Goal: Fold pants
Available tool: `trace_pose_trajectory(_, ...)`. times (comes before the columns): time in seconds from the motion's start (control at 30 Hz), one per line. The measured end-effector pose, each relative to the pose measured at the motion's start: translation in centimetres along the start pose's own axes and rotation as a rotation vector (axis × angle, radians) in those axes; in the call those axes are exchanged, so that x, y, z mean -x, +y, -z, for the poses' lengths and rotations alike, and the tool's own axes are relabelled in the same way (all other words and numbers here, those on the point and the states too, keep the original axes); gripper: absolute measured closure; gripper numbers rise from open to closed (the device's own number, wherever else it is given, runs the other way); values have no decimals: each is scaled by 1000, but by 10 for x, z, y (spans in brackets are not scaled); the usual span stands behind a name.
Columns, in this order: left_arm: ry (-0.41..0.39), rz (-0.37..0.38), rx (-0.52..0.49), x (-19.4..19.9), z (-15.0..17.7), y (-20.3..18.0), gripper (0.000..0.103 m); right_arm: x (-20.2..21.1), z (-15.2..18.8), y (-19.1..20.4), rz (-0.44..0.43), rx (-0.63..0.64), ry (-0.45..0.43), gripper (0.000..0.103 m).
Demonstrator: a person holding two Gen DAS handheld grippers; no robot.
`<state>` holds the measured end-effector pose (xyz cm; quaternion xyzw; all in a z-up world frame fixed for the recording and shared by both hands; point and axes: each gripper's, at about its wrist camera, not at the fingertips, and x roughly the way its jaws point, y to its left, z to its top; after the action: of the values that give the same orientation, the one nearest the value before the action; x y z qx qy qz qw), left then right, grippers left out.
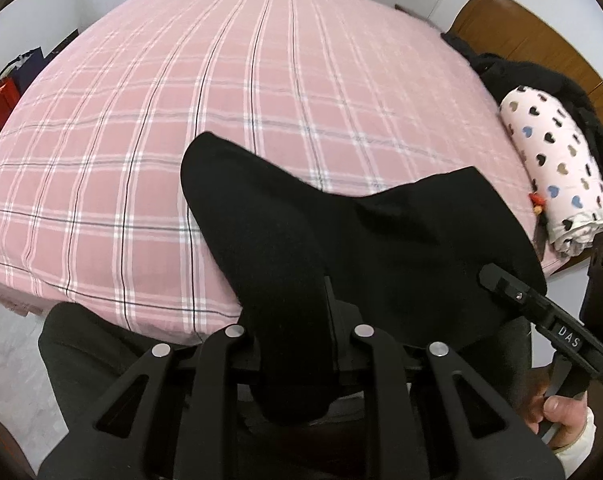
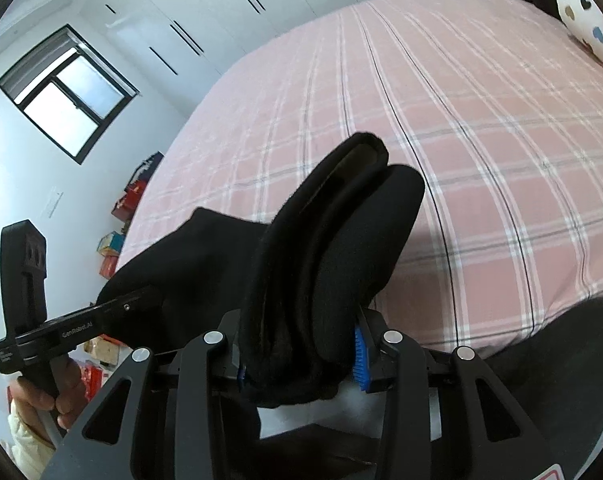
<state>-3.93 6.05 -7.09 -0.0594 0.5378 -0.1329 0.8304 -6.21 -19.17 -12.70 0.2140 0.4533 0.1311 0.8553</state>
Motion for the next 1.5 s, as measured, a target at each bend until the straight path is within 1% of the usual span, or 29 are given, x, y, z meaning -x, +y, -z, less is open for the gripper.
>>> trace_pose_trajectory(0.13,-57,27,-13,27,-10,-7,85,23,-15,13,-21,21,-50,67)
trace_pose_trajectory(0.3,-152,50,-50,66,-28,-17,85,57,-44,37,-48,76,-149,67)
trace_pose_trajectory(0.47,-282,60,-102,106,-62,-27,85,81,-84,60,-66,148,-253,67)
trace_pose_trajectory(0.57,-367,51,-152,124,-93,-35,85,89,-117,70,-79,191,-317,67)
trace_pose_trajectory(0.6,-395,47,-168,129,-105,-38,85,90,-135,73,-90,204,-344,67)
trace_pose_trajectory(0.7,-468,37,-206,135,-139,-44,85,86,-172,79,-110,234,-396,67)
trace_pose_trajectory(0.73,-499,35,-218,136,-156,-44,84,82,-189,81,-116,250,-417,67)
trace_pose_trajectory(0.77,-524,35,-224,135,-169,-44,84,78,-199,81,-119,257,-430,67)
trace_pose_trajectory(0.8,-546,32,-230,133,-183,-44,84,70,-219,81,-125,270,-453,67)
trace_pose_trajectory(0.9,-622,50,-240,114,-237,-37,84,46,-260,75,-127,283,-500,67)
trace_pose_trajectory(0.93,-642,46,-249,106,-249,-35,84,37,-272,70,-125,279,-510,67)
trace_pose_trajectory(0.97,-657,35,-259,94,-264,-33,84,25,-285,64,-121,270,-517,66)
trace_pose_trajectory(1.0,-663,31,-276,78,-279,-30,84,2,-302,52,-129,252,-511,64)
trace_pose_trajectory(1.03,-665,31,-284,65,-289,-27,82,-13,-310,43,-132,245,-499,62)
trace_pose_trajectory(1.07,-661,34,-281,41,-302,-21,78,-33,-318,31,-126,235,-487,55)
trace_pose_trajectory(1.1,-651,35,-276,23,-309,-14,75,-63,-325,13,-97,219,-472,33)
trace_pose_trajectory(1.13,-622,17,-251,-11,-318,-2,66,-98,-327,-9,-22,199,-437,23)
trace_pose_trajectory(1.17,-586,-39,-201,-47,-323,11,34,-128,-325,-31,97,157,-392,19)
trace_pose_trajectory(1.2,-527,-132,-140,-85,-325,26,18,-149,-320,-50,175,117,-345,19)
trace_pose_trajectory(1.23,-467,-193,-99,-112,-324,38,18,-166,-313,-67,212,74,-296,20)
trace_pose_trajectory(1.27,-406,-226,-74,-137,-319,50,26,-180,-296,-90,212,7,-257,21)
trace_pose_trajectory(1.33,-301,-264,-20,-174,-300,70,27,-185,-269,-111,192,-58,-241,21)
trace_pose_trajectory(1.4,-273,-246,26,-187,-278,81,27,-185,-248,-119,213,-62,-227,21)
trace_pose_trajectory(1.47,-254,-256,41,-190,-265,81,27,-184,-235,-116,224,-51,-211,21)
trace_pose_trajectory(1.5,-244,-263,44,-190,-259,76,27,-184,-229,-113,243,-46,-200,20)
